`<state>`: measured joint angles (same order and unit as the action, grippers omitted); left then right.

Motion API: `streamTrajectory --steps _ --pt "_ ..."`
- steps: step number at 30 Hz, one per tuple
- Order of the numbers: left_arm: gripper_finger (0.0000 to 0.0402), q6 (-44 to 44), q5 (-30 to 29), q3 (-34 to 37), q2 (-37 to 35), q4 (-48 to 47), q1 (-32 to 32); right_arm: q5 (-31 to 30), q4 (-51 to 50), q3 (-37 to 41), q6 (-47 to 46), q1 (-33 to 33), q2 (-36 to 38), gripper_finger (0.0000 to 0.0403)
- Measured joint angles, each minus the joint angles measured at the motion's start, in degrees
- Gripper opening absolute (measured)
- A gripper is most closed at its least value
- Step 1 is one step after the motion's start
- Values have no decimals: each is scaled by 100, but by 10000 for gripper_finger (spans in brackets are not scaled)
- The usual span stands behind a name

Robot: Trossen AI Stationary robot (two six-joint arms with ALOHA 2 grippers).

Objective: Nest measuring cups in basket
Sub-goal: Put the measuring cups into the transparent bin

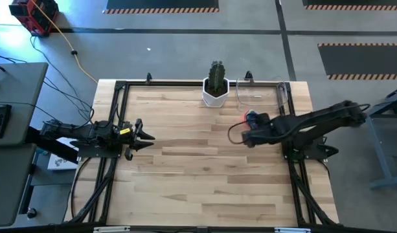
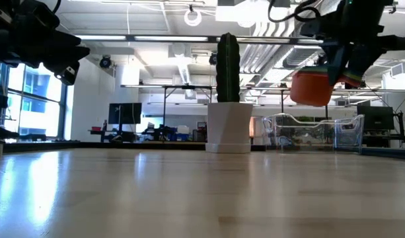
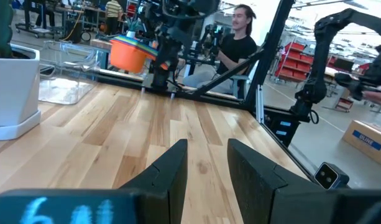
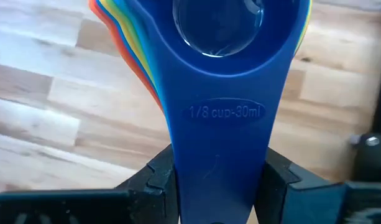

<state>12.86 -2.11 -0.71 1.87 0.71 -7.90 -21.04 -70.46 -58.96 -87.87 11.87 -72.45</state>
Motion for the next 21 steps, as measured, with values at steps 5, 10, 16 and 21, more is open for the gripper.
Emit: streamTrajectory --steps 5,10,16,21 --pt "103 1 -2 0 1 -2 0 -106 138 300 618 -556 518 122" --pt "103 0 -2 0 0 -1 0 -190 242 326 1474 -1404 656 122" --pt "103 0 -1 0 0 -1 -1 60 625 320 2662 -2613 656 122" --pt "103 0 -2 0 0 0 -2 386 1052 318 3469 -3485 656 122"
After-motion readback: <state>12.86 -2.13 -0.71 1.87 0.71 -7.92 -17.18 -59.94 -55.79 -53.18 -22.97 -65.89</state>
